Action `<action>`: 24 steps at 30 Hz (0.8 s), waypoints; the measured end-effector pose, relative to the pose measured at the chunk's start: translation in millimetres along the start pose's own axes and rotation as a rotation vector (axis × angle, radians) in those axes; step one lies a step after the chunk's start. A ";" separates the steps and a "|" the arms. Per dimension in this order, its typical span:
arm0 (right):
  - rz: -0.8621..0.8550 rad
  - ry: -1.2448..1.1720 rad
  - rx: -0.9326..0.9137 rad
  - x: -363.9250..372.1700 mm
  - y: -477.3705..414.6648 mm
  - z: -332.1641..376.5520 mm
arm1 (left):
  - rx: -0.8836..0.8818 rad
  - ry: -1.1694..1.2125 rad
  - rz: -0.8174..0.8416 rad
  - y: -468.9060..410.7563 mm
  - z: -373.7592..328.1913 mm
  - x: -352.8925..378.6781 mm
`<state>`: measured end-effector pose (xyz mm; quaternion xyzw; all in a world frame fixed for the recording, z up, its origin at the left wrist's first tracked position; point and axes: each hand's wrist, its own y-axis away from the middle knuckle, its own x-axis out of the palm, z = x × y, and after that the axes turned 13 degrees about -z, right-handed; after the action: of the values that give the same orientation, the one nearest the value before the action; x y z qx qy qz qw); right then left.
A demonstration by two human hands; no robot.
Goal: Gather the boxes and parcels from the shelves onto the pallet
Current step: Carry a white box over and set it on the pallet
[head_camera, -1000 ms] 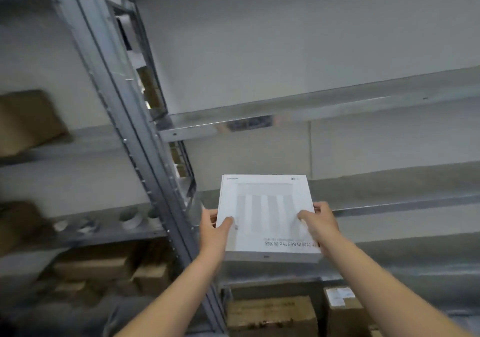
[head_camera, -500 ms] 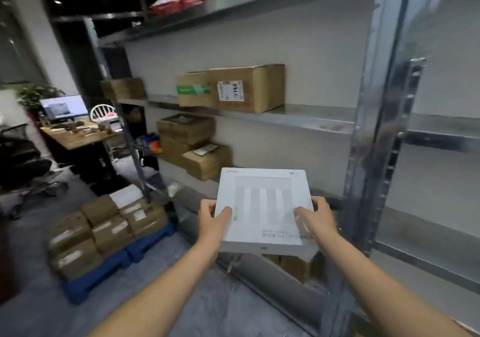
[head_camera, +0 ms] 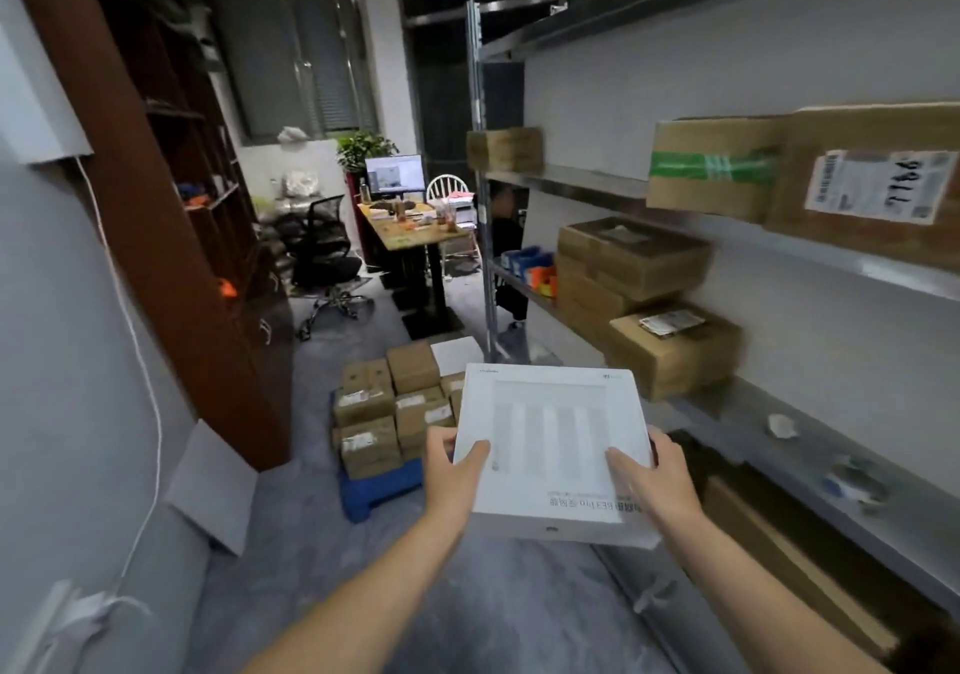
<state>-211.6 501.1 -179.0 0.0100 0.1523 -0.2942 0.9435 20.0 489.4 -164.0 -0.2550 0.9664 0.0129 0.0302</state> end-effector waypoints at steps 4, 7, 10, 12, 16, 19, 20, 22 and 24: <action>0.070 0.015 -0.022 55.2 -79.3 10.1 | 0.014 -0.005 -0.061 -70.3 1.1 34.8; 0.145 0.003 -0.046 99.9 -141.3 18.3 | 0.009 -0.019 -0.131 -124.9 -1.9 62.4; 0.210 0.005 -0.055 148.7 -195.4 29.8 | -0.012 -0.050 -0.197 -175.3 -5.7 81.1; 0.231 0.003 -0.059 181.3 -220.8 38.5 | 0.014 -0.058 -0.235 -206.9 -8.5 86.3; 0.291 0.022 -0.042 241.7 -254.6 50.6 | 0.036 -0.078 -0.306 -266.4 -8.6 88.1; 0.339 0.072 -0.044 291.7 -277.2 58.2 | 0.034 -0.082 -0.340 -316.9 0.2 86.6; 0.343 0.078 -0.042 309.5 -284.0 61.0 | 0.028 -0.078 -0.349 -333.8 3.3 85.4; 0.351 0.082 -0.030 346.6 -297.2 67.0 | 0.011 -0.075 -0.363 -370.0 10.5 81.8; 0.377 0.099 -0.028 386.8 -313.4 76.4 | 0.001 -0.067 -0.366 -412.0 15.2 76.5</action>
<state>-63.1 20.2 -197.4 0.0398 0.1978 -0.1094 0.9733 157.8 94.0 -188.0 -0.4261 0.9023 0.0150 0.0645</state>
